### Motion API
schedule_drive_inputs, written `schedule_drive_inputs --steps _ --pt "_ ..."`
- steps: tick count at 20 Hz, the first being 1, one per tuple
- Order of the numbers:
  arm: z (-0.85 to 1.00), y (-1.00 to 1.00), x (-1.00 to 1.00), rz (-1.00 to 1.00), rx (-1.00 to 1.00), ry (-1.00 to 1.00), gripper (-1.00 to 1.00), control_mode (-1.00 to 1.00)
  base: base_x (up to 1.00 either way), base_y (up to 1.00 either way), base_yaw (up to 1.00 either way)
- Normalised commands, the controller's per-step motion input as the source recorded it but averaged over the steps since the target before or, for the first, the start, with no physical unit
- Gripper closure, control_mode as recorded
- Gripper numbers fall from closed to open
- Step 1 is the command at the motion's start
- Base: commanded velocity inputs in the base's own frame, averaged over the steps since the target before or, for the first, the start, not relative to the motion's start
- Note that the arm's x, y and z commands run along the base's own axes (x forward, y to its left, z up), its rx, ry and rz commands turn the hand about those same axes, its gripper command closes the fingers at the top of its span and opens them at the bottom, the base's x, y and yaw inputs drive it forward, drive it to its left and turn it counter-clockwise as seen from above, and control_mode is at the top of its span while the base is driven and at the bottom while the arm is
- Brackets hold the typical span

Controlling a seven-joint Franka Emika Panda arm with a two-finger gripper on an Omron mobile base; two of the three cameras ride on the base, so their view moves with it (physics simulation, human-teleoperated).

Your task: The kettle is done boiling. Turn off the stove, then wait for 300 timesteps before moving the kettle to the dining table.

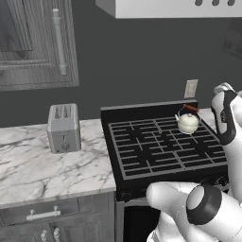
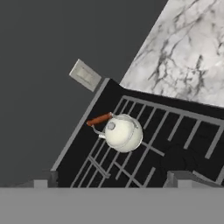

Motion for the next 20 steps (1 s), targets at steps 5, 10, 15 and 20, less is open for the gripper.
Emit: schedule_drive_inputs --steps 5,10,15,20 --pt "0.00 0.14 0.10 0.25 -0.17 0.11 -1.00 -1.00 0.00 0.00 0.00" --pt "0.00 0.15 0.06 0.25 -0.19 0.07 -1.00 -1.00 0.00 0.00 0.00" --pt "-0.02 0.17 0.15 0.21 -0.22 0.05 -1.00 -1.00 0.00 0.00 0.00" --pt "-0.11 0.17 0.17 0.12 -0.25 0.00 -1.00 -1.00 0.00 0.00 0.00"
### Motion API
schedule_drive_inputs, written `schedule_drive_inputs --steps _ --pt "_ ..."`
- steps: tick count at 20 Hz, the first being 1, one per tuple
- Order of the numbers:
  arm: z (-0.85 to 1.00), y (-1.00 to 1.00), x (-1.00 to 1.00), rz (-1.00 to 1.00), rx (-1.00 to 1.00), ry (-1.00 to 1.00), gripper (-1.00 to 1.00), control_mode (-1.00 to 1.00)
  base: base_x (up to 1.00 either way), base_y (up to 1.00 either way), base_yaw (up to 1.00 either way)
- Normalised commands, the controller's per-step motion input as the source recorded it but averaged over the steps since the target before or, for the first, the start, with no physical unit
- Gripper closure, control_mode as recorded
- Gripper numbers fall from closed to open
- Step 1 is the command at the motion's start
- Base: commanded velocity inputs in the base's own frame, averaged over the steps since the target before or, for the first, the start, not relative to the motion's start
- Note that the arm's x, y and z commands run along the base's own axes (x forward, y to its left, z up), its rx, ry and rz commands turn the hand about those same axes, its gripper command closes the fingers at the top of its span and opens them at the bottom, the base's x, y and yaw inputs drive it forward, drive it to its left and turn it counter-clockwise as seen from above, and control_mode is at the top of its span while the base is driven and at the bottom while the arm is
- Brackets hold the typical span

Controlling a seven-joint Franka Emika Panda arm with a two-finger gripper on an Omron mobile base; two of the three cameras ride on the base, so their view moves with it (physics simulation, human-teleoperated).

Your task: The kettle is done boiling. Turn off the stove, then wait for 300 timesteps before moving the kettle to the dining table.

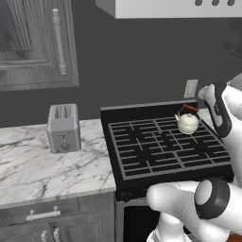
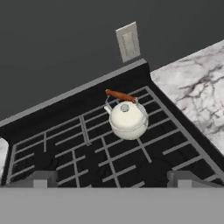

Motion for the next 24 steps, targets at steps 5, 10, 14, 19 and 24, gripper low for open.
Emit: schedule_drive_inputs --steps 5,10,14,19,24 --pt "-0.39 0.07 0.05 0.06 -0.19 -0.01 -1.00 -1.00 0.00 0.00 0.00" --pt "-0.26 0.01 0.30 0.03 -0.11 0.01 -1.00 -1.00 0.00 0.00 0.00" --pt "-0.02 0.00 0.34 0.03 -0.03 0.07 -1.00 -1.00 0.00 0.00 0.00" --pt "0.00 0.00 0.42 0.07 -0.04 0.13 -1.00 -1.00 0.00 0.00 0.00" --pt "0.00 0.00 0.35 0.09 -0.09 0.07 -1.00 -1.00 0.00 0.00 0.00"
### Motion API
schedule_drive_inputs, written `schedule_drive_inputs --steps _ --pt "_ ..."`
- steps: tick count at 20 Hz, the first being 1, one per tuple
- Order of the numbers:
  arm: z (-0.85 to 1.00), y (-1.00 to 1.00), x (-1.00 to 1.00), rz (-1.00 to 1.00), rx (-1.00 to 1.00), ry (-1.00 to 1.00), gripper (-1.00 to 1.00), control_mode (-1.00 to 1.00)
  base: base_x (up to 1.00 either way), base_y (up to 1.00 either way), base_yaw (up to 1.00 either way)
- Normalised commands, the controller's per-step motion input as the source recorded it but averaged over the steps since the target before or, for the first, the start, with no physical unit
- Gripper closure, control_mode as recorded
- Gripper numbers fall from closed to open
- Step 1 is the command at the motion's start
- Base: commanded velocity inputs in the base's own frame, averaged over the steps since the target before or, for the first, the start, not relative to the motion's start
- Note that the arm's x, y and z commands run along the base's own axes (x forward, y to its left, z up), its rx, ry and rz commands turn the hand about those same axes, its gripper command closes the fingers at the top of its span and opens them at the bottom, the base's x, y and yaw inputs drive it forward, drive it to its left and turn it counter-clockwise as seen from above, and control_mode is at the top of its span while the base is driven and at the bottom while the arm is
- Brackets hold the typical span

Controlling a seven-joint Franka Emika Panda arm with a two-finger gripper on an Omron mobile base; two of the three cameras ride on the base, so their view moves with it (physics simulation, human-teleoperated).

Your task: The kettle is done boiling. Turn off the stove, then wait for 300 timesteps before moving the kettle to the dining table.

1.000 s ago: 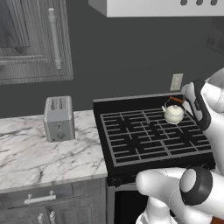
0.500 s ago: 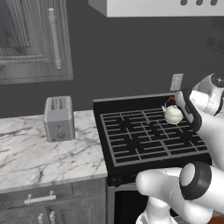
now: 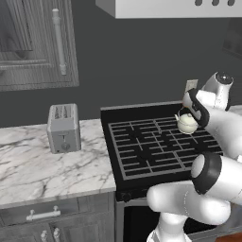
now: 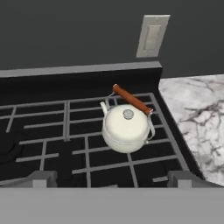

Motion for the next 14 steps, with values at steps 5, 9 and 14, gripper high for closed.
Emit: schedule_drive_inputs --steps 5,9,14 --pt "0.00 0.00 0.21 0.08 -0.13 0.00 -1.00 -1.00 0.00 0.00 0.00" --pt "-0.12 0.00 0.22 0.07 -0.09 0.00 -1.00 -1.00 0.00 0.00 0.00" --pt "-0.13 -0.11 0.15 0.02 0.00 0.00 -1.00 -1.00 0.00 0.00 0.00"
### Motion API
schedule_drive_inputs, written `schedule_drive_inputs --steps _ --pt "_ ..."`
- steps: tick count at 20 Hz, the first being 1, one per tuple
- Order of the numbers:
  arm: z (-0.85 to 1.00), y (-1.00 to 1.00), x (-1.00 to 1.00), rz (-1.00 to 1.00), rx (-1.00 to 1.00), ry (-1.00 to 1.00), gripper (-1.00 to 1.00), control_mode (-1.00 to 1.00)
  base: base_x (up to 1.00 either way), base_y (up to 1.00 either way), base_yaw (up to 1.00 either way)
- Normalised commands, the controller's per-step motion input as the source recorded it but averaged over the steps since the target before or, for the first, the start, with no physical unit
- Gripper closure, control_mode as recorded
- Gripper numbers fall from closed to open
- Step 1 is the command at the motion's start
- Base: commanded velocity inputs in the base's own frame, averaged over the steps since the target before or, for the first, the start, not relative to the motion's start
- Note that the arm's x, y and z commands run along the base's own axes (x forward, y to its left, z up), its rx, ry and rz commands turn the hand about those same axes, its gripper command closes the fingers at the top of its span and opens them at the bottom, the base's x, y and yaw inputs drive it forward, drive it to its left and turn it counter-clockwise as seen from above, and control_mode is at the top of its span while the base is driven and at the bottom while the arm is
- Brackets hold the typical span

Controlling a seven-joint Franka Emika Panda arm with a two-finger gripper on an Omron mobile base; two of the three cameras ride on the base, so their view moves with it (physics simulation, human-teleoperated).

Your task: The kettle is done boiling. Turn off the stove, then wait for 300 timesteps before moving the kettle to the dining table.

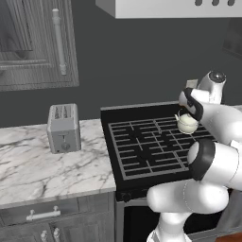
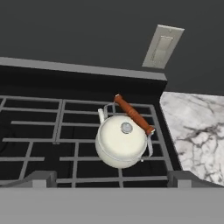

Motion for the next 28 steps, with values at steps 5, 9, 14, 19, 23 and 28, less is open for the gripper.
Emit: schedule_drive_inputs --steps 5,9,14,19,23,28 --pt "-0.05 -0.17 0.14 0.00 0.00 0.00 -1.00 -1.00 0.00 0.00 0.00" --pt "-0.10 -0.09 0.20 0.00 0.00 0.06 -1.00 -1.00 0.00 0.00 0.00" --pt "-0.12 -0.07 0.23 0.00 0.00 0.08 -1.00 -1.00 0.00 0.00 0.00" --pt "-0.06 -0.10 0.23 0.00 0.00 0.08 -1.00 -1.00 0.00 0.00 0.00" --pt "-0.06 -0.11 0.18 0.00 0.00 0.02 -1.00 -1.00 0.00 0.00 0.00" --pt "-0.12 -0.10 0.16 0.00 0.00 0.01 -1.00 -1.00 0.00 0.00 0.00"
